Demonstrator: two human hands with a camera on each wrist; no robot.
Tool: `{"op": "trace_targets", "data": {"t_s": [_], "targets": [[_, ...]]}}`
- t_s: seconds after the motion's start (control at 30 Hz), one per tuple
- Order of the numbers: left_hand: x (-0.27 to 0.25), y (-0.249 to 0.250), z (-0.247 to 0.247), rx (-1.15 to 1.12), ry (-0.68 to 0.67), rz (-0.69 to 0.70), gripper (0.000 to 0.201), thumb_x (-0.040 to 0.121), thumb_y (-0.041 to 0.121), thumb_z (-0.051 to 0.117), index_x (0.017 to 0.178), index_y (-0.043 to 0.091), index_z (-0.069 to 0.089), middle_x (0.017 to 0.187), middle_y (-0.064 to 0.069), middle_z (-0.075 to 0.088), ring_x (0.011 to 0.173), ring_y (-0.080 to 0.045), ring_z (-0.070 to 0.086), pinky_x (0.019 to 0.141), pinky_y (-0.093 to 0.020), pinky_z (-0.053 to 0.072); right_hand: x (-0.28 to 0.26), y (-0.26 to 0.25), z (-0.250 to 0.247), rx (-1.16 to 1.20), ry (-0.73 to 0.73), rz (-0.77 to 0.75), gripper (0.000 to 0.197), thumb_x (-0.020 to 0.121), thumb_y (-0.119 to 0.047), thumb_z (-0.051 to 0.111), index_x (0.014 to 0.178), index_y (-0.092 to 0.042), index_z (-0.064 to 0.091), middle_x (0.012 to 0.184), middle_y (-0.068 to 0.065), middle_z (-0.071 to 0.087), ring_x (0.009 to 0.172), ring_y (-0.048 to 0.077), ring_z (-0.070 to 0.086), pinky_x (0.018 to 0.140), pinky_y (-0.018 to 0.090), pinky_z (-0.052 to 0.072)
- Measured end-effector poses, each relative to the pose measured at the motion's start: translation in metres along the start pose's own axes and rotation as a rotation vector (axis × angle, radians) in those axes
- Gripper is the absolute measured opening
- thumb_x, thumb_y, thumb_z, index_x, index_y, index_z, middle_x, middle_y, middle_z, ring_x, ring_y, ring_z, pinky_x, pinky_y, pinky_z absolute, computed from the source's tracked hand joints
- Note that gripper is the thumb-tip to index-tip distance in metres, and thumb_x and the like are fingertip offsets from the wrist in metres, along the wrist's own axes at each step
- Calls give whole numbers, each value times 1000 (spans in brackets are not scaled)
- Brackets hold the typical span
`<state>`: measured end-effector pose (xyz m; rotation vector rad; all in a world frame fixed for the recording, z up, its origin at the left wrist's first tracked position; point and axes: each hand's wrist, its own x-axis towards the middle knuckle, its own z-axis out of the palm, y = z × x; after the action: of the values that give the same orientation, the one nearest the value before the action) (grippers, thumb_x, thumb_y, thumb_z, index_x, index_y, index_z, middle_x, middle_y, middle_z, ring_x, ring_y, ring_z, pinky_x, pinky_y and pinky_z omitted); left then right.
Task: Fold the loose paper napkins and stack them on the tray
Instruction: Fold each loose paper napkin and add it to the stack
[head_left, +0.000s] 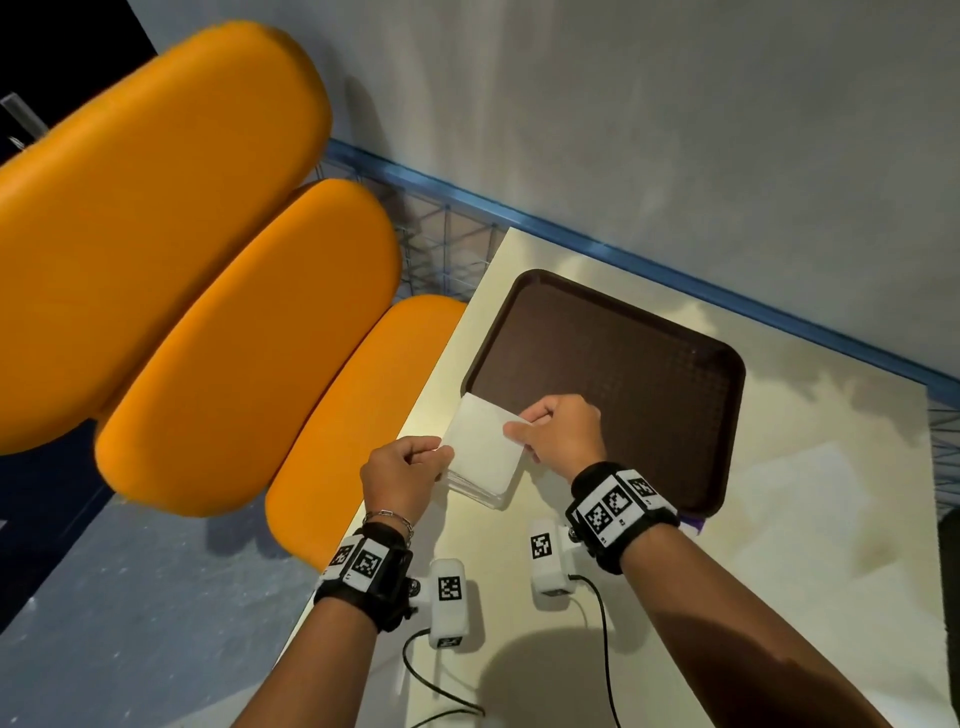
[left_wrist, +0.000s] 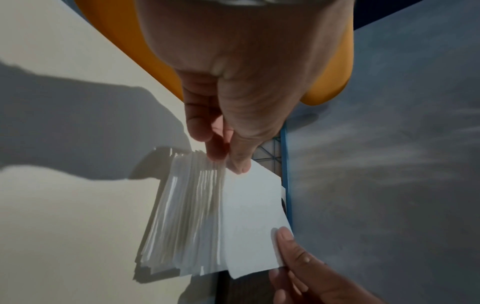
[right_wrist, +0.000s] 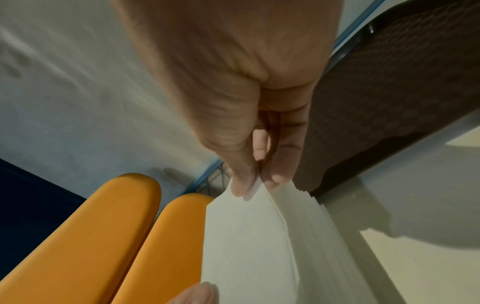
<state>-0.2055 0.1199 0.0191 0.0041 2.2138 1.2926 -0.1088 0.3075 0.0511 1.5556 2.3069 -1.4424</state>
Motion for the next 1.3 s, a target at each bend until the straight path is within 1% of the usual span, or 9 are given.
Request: {"op": "trace_targets", "data": {"t_s": [0.13,0.33,0.4,0.5,0.6,0.77,1.03,1.17,1.3], "targets": [[1,2,1,74,23,7,16,83,28,87,96,21,81,80,6,77,79,-12,72,64,-18,51,5,5,4,-2,15,34,21,77,-24,95,80,-21,75,91,5,76,71,20,75,74,37,67],[2,5,0,202,23,-16,34,79,38,90,105,20,78,96,5,73,95,-20,67,80,-29,51,2,7,1,25,35,64,33,69,-31,100,85,-26,72,102,4,73,82,20,75,80,41,66],[1,6,-2,245,50,-8,42,78,43,89,109,19,76,100,4,71,101,-22,66,81,-32,48,-3,13,-8,65,65,57,41,68,-36,100,94,-25,71,100,2,73,87,19,74,77,35,65],[-6,11,-5,275,113,46,47,77,48,88,113,21,74,105,2,70,105,-23,63,82,-35,46,-22,32,-38,138,120,71,46,71,-36,99,105,-21,71,96,-2,74,86,13,73,56,14,53],[-26,16,3,291,122,140,43,77,47,88,110,22,75,103,1,71,105,-25,64,87,-44,53,-54,83,-77,102,195,111,43,75,-33,96,107,-18,72,94,-4,74,86,10,70,63,10,46],[-80,23,44,350,-26,261,31,81,41,85,103,22,75,98,3,71,96,-21,64,83,-35,46,-125,217,-132,-156,289,277,53,74,-38,91,117,-19,68,117,6,67,108,25,68,97,39,55],[-182,3,155,475,-376,304,25,78,40,89,92,26,74,87,8,73,86,-5,66,69,-10,38,-213,351,-173,-423,186,437,67,83,-46,86,136,-19,54,130,9,54,123,27,58,100,32,49],[-227,-16,206,564,-536,276,26,79,43,89,92,26,75,88,13,72,85,0,65,70,-12,42,-221,376,-166,-412,143,368,74,86,-49,83,142,-15,49,136,8,51,128,25,56,108,30,43],[-260,-35,243,671,-629,199,19,82,39,83,94,28,72,88,16,72,90,-7,68,72,-15,49,-217,387,-158,-348,98,343,79,89,-43,81,148,-7,42,144,10,55,137,26,53,113,31,41]]}}
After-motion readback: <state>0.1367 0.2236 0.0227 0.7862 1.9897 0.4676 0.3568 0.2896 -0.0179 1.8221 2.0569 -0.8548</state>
